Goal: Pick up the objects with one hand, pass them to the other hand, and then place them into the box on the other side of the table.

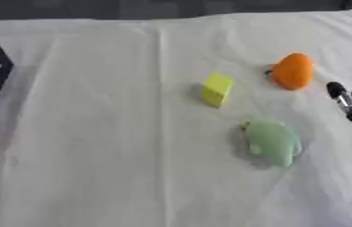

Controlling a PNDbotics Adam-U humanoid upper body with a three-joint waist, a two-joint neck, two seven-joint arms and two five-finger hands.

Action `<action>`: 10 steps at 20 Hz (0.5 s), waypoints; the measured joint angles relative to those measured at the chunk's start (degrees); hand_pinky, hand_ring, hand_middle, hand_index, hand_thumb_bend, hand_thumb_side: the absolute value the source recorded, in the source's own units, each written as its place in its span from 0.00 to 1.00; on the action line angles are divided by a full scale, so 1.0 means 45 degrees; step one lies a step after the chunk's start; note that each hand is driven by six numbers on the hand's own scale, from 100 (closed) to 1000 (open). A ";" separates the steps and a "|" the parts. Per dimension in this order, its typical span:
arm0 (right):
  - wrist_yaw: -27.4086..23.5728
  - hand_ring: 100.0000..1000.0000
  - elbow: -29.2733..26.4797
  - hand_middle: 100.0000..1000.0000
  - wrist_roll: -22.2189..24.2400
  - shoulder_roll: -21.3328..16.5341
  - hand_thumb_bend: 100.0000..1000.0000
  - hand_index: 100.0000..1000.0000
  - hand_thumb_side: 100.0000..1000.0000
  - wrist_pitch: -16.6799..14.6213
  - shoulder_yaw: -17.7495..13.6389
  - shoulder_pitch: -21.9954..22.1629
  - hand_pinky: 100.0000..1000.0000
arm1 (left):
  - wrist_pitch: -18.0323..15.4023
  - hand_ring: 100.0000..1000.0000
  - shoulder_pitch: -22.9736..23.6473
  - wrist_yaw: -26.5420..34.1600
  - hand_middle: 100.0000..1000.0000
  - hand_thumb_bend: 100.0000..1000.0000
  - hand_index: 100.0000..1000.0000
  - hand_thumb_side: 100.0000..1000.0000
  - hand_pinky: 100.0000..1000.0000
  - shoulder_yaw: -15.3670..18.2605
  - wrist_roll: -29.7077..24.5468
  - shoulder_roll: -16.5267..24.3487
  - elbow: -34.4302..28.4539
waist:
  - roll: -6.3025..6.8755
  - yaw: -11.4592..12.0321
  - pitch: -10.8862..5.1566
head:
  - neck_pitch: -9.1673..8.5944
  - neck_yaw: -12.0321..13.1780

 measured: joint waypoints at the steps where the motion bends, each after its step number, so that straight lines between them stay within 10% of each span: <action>1: 0.0119 0.85 0.0000 0.81 0.0101 -0.0226 0.54 0.88 0.17 0.0055 0.0041 0.0187 0.79 | 0.0011 0.63 0.0004 0.0000 0.68 0.00 0.80 0.77 0.72 -0.0014 -0.0005 0.0064 0.0000 | -0.0030 -0.0046 -0.0033 | -0.0002 0.0002; 10: 0.0804 0.86 0.0000 0.83 0.1257 -0.2741 0.59 0.89 0.19 0.0988 0.0503 0.1191 0.82 | 0.0099 0.63 0.0138 -0.0055 0.68 0.00 0.80 0.77 0.72 -0.0025 -0.0032 0.0436 0.0001 | -0.0217 0.0020 -0.0156 | 0.0055 -0.0319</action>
